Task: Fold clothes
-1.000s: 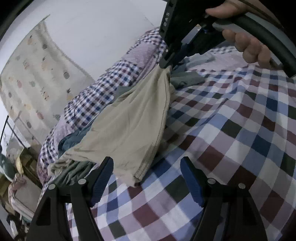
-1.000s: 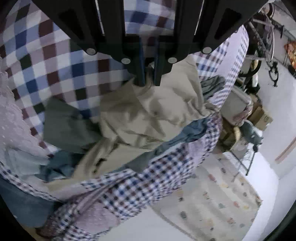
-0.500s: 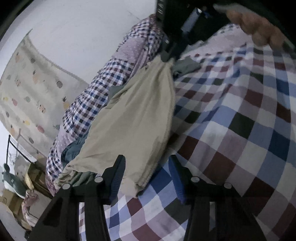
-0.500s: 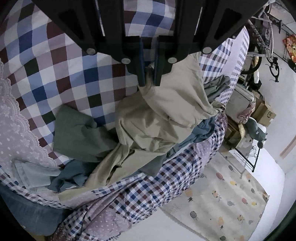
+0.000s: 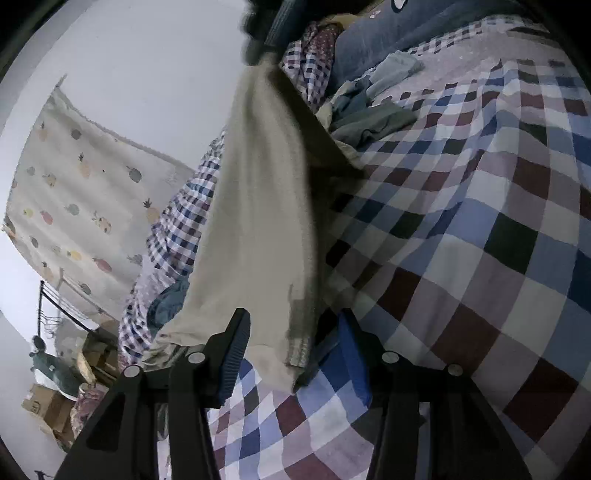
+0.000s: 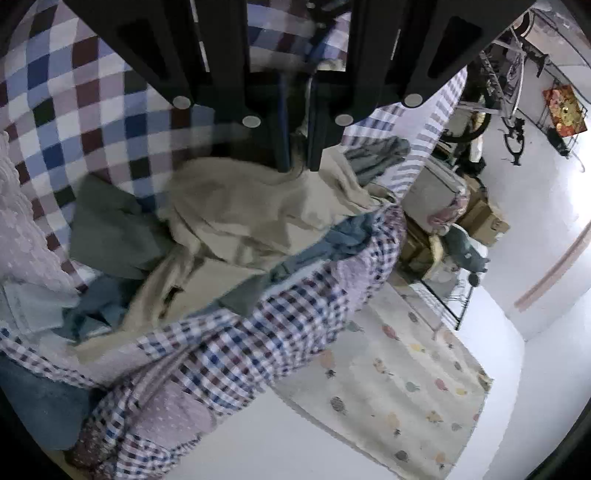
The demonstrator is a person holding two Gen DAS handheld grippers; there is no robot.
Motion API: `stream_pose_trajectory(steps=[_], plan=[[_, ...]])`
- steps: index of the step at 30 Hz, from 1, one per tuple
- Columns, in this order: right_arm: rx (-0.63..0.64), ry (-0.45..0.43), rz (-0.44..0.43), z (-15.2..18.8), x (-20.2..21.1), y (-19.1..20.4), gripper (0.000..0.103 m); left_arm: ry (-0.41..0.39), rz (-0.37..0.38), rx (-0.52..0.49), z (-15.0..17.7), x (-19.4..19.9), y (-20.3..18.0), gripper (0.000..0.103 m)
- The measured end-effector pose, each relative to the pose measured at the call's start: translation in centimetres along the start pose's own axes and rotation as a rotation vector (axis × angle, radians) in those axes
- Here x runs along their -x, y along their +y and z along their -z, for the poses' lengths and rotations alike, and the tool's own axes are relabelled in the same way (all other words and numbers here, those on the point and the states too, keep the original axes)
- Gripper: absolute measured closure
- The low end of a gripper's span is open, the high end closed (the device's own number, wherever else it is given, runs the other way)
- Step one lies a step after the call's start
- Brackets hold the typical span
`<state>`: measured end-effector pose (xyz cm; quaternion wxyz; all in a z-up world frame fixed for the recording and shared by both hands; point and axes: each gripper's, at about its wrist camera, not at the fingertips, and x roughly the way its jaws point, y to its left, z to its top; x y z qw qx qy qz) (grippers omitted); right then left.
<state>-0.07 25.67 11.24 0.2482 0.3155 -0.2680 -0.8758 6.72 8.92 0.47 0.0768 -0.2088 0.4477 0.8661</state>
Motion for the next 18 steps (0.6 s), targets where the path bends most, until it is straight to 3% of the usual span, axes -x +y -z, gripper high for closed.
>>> stream_pose_trajectory(steps=[11, 15, 18], plan=[[0.055, -0.04, -0.087, -0.7, 1.5, 3.7, 0.095, 0.02, -0.018, 0.052, 0.0, -0.6, 0.7, 0.053], [0.064, -0.041, -0.089, -0.6, 1.7, 4.2, 0.095, 0.012, -0.042, 0.072, -0.1, -0.4, 1.0, 0.087], [0.06, -0.044, -0.079, -0.6, 1.9, 3.9, 0.095, 0.0, -0.044, 0.104, -0.1, 0.0, 1.9, 0.092]])
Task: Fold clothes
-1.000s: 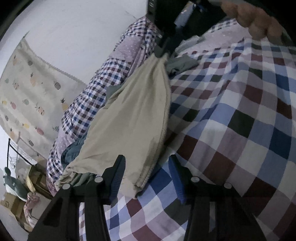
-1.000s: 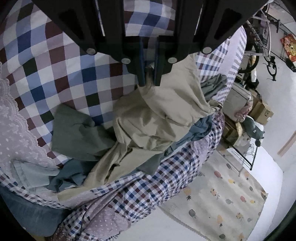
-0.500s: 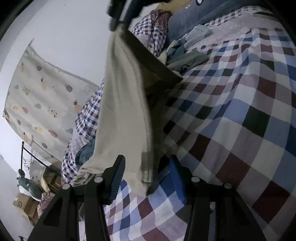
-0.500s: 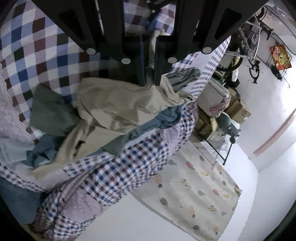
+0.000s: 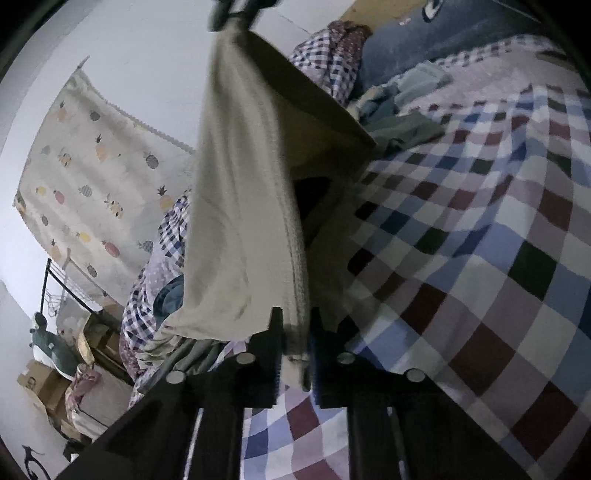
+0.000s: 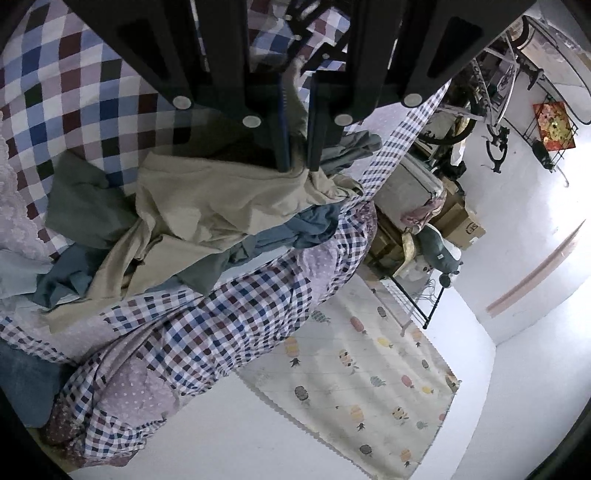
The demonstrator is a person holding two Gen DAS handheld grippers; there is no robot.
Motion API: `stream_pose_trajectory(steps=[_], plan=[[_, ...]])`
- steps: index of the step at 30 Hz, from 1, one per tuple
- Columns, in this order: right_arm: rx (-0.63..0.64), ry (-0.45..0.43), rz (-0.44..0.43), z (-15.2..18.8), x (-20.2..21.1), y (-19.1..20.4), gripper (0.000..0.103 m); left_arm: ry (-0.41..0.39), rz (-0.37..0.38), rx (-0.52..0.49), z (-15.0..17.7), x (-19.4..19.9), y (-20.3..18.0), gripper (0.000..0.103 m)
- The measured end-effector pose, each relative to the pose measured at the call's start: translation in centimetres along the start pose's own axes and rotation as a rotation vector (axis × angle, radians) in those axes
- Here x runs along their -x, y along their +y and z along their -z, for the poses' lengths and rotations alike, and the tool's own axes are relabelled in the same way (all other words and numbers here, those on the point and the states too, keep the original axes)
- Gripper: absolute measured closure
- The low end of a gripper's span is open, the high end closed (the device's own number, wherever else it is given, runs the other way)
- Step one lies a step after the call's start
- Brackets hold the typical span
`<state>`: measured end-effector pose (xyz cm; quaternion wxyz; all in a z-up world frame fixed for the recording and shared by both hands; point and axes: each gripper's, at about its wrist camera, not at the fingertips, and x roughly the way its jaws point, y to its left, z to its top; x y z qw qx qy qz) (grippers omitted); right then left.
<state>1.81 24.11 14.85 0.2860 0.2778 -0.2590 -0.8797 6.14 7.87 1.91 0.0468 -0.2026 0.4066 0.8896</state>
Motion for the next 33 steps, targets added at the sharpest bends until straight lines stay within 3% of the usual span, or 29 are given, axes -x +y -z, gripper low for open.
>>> stream_pose_trajectory(steps=[4, 11, 14, 17, 18, 19, 21, 27, 33], plan=[[-0.008, -0.002, 0.017, -0.1, 0.2, -0.6, 0.095, -0.043, -0.011, 0.095, -0.2, 1.1, 2.5, 0.096], [0.052, 0.097, 0.001, 1.1, -1.6, 0.3, 0.095, -0.157, -0.094, 0.419, -0.1, 4.9, 11.7, 0.099], [0.114, 0.176, -0.033, 2.3, -3.2, 1.4, 0.091, -0.152, -0.108, 0.546, 1.5, 5.4, 15.8, 0.099], [0.206, 0.257, -0.053, 3.8, -4.8, 2.8, 0.078, -0.13, -0.137, 0.672, 3.7, 5.4, 19.8, 0.099], [0.246, 0.271, -0.035, 4.2, -5.2, 3.2, 0.073, -0.116, -0.142, 0.716, 4.5, 5.1, 21.2, 0.099], [0.277, 0.274, -0.013, 4.5, -5.4, 3.3, 0.06, -0.106, -0.147, 0.752, 5.2, 5.0, 22.2, 0.099], [0.328, 0.276, 0.037, 5.0, -5.9, 3.2, 0.053, -0.082, -0.164, 0.834, 7.0, 4.8, 24.5, 0.1], [0.306, 0.277, 0.205, 5.7, -8.0, -0.8, 0.053, -0.005, -0.193, 1.006, 12.1, 3.4, 28.5, 0.1], [0.274, 0.283, 0.361, 5.8, -10.4, -4.9, 0.053, 0.041, -0.188, 1.032, 14.0, 1.8, 29.2, 0.1]])
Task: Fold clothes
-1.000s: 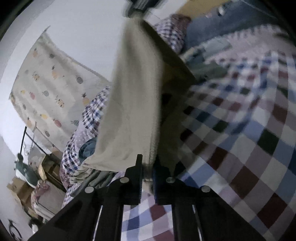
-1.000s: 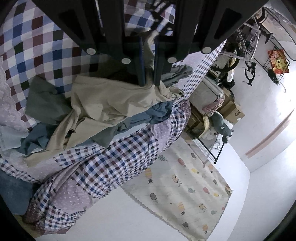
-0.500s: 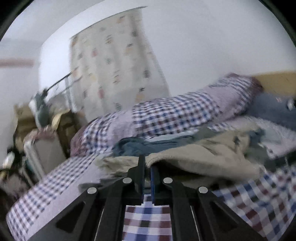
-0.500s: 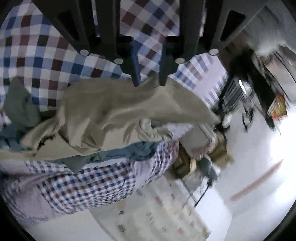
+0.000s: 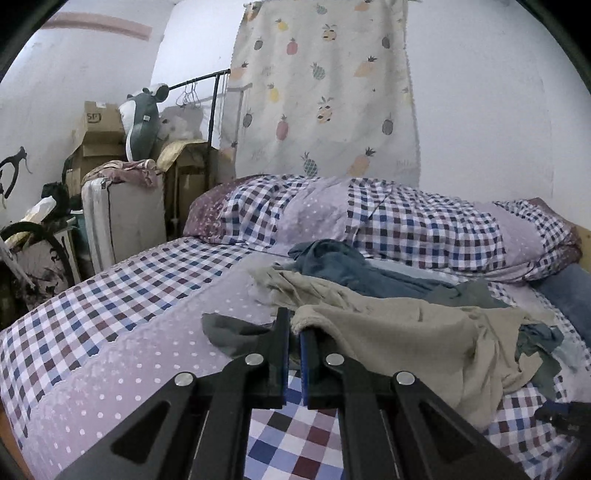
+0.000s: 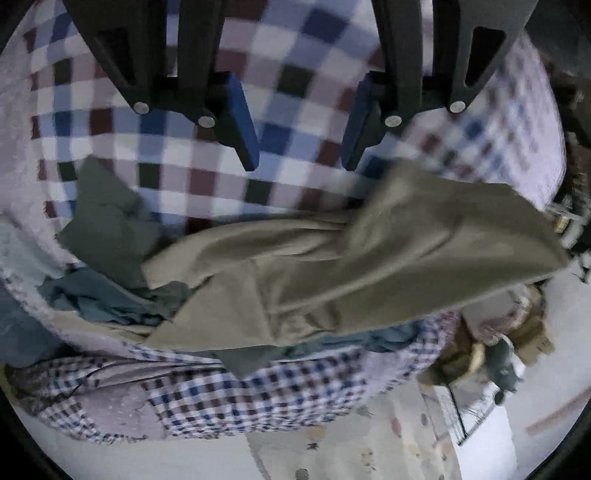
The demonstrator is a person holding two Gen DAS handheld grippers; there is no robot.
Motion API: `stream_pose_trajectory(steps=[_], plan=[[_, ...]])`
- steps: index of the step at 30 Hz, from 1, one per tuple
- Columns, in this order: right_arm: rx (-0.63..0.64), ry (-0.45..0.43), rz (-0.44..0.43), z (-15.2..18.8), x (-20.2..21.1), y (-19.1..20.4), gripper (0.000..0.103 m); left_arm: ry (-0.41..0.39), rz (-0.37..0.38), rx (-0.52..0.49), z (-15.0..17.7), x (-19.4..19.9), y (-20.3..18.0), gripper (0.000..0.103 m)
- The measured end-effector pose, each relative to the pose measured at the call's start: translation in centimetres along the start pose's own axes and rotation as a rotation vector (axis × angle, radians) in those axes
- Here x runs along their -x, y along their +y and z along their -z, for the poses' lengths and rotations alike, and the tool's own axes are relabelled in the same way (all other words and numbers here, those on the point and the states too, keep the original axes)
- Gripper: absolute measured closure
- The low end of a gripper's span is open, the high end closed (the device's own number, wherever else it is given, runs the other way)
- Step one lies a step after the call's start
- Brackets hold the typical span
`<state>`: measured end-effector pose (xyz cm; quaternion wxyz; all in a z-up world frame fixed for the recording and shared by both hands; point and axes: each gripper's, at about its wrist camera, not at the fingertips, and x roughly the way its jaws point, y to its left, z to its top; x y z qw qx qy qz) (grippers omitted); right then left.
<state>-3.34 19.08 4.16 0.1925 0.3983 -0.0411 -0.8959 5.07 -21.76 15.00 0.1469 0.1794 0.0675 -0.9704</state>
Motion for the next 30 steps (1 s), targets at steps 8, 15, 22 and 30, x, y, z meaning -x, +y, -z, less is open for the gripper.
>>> stream_pose_trajectory(steps=[8, 15, 22, 30], plan=[[-0.167, -0.01, -0.053, -2.6, -2.7, -2.2, 0.053, 0.029, 0.009, 0.019, 0.0, -0.8, 0.4, 0.1], [-0.304, -0.017, -0.087, -4.9, -5.1, -3.9, 0.053, 0.054, 0.019, 0.035, 0.2, -1.3, 0.6, 0.1], [-0.339, -0.016, -0.001, -6.6, -6.8, -4.1, 0.101, 0.08, 0.017, 0.06, 0.4, -2.0, 1.4, 0.1], [-0.349, -0.183, -0.02, -4.3, 3.6, -6.1, 0.102, 0.075, 0.034, 0.135, 0.1, -1.7, 3.1, 0.1]])
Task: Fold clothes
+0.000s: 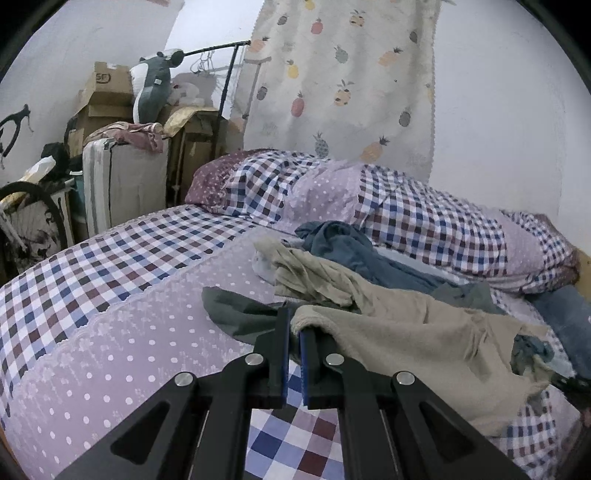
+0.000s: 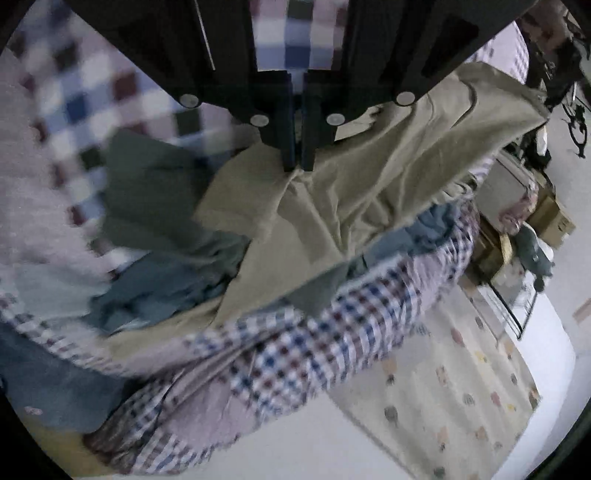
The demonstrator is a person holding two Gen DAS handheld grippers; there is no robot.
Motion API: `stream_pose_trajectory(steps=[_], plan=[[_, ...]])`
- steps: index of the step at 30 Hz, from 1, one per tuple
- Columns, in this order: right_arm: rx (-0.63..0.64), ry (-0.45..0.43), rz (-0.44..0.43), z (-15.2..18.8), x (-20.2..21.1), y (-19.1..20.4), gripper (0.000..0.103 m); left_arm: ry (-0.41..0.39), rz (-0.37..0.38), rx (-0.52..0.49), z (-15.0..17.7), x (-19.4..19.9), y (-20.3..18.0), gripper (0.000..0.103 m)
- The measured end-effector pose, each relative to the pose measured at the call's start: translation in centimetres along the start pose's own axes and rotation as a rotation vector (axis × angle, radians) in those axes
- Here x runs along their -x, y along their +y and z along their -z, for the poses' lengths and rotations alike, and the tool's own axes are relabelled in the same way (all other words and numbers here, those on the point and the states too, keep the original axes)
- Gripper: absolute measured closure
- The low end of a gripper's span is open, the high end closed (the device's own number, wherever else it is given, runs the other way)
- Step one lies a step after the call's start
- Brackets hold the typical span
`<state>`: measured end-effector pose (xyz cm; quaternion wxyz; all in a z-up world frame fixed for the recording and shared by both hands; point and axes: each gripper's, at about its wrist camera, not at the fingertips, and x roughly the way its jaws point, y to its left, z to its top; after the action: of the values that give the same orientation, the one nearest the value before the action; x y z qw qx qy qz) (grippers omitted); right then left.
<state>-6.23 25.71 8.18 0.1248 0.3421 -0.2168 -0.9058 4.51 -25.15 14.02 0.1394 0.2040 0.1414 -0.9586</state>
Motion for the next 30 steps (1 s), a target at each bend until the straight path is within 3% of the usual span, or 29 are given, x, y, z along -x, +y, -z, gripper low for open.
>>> stream_pose_trajectory(steps=[6, 10, 13, 15, 17, 21, 25, 30], plan=[[0.0, -0.067, -0.037, 1.0, 10.2, -0.4, 0.102, -0.01, 0.006, 0.055, -0.4, 0.4, 1.2, 0.1], [0.074, 0.08, -0.002, 5.0, 13.1, -0.5, 0.102, 0.044, -0.022, 0.115, 0.0, -0.8, 2.7, 0.1], [0.227, 0.255, 0.053, 8.9, 12.9, 0.5, 0.101, 0.076, -0.03, 0.155, 0.2, -1.5, 3.7, 0.1], [0.323, 0.291, 0.142, 10.2, 12.7, 1.2, 0.099, 0.077, -0.025, 0.151, 0.4, -1.4, 3.5, 0.1], [0.361, 0.278, 0.171, 10.0, 12.2, 1.8, 0.098, 0.066, -0.024, 0.137, 0.3, -1.1, 3.1, 0.1], [0.504, 0.209, 0.217, 8.8, 10.3, 3.8, 0.068, 0.056, -0.024, 0.119, 0.3, -0.8, 2.7, 0.1], [0.711, 0.151, 0.248, 8.1, 7.0, 6.1, 0.064, 0.065, -0.032, 0.121, 0.4, -1.1, 2.9, 0.1], [1.088, 0.085, 0.327, 9.2, 0.9, 7.8, 0.058, 0.07, -0.038, 0.108, 0.4, -1.6, 2.7, 0.1]])
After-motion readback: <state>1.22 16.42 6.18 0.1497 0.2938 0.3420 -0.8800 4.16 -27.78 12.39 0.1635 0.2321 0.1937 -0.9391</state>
